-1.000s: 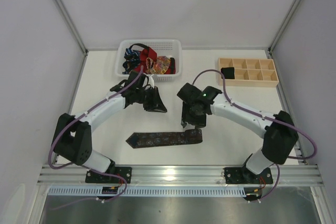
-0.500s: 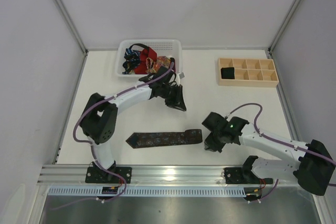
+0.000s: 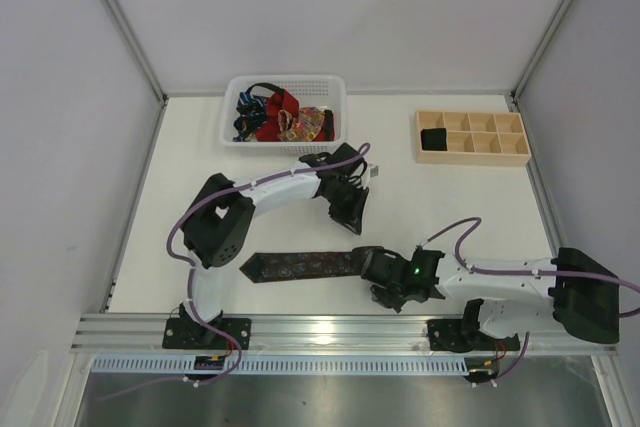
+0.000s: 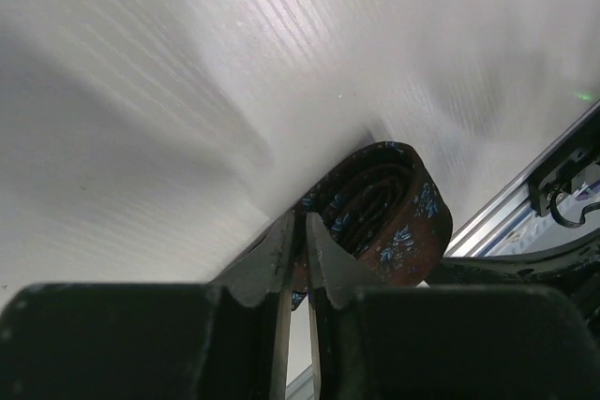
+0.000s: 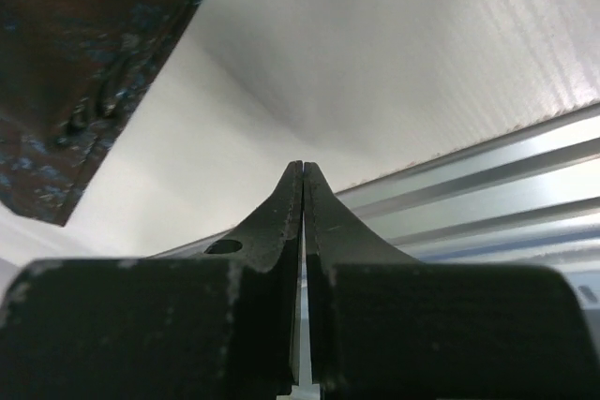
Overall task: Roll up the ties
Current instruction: Roll the tie
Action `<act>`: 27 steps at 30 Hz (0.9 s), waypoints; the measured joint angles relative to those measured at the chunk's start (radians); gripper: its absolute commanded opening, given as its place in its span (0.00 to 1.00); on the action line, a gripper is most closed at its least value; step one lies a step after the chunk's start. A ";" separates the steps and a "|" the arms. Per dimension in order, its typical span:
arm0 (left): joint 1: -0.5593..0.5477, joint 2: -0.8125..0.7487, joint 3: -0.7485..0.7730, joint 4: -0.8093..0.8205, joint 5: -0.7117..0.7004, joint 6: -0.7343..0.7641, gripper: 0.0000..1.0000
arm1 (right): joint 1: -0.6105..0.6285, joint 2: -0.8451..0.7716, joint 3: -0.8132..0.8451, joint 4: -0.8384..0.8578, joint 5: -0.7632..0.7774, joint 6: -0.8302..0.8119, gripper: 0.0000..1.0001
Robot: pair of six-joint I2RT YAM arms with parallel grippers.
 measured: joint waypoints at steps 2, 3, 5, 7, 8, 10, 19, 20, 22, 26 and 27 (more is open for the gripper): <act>-0.013 0.000 0.000 -0.007 -0.002 0.022 0.15 | 0.029 0.014 -0.020 0.019 0.019 0.011 0.00; -0.017 0.000 0.000 -0.010 0.001 0.032 0.16 | 0.034 0.023 -0.029 0.029 0.029 0.014 0.00; -0.021 0.002 0.000 -0.012 0.008 0.050 0.16 | 0.035 0.042 -0.043 0.047 0.053 0.020 0.00; -0.023 0.014 0.000 -0.014 0.029 0.067 0.16 | 0.035 0.055 -0.043 0.062 0.074 0.024 0.00; -0.023 0.024 0.000 -0.014 0.038 0.075 0.17 | 0.035 0.059 -0.042 0.069 0.080 0.027 0.00; -0.023 0.046 0.000 -0.018 0.058 0.087 0.17 | 0.035 0.062 -0.047 0.092 0.092 0.029 0.00; -0.027 0.105 0.000 -0.037 0.144 0.135 0.17 | -0.003 0.077 -0.067 0.199 0.111 0.047 0.00; -0.027 0.105 0.000 -0.037 0.151 0.137 0.17 | -0.019 0.081 -0.066 0.205 0.110 0.047 0.00; -0.027 0.105 0.000 -0.039 0.158 0.138 0.17 | -0.058 0.094 -0.058 0.212 0.104 0.050 0.00; -0.027 0.105 0.000 -0.039 0.167 0.145 0.17 | -0.132 0.135 -0.034 0.239 0.098 0.054 0.00; -0.027 0.105 0.000 -0.039 0.169 0.146 0.17 | -0.147 0.145 -0.028 0.247 0.096 0.054 0.00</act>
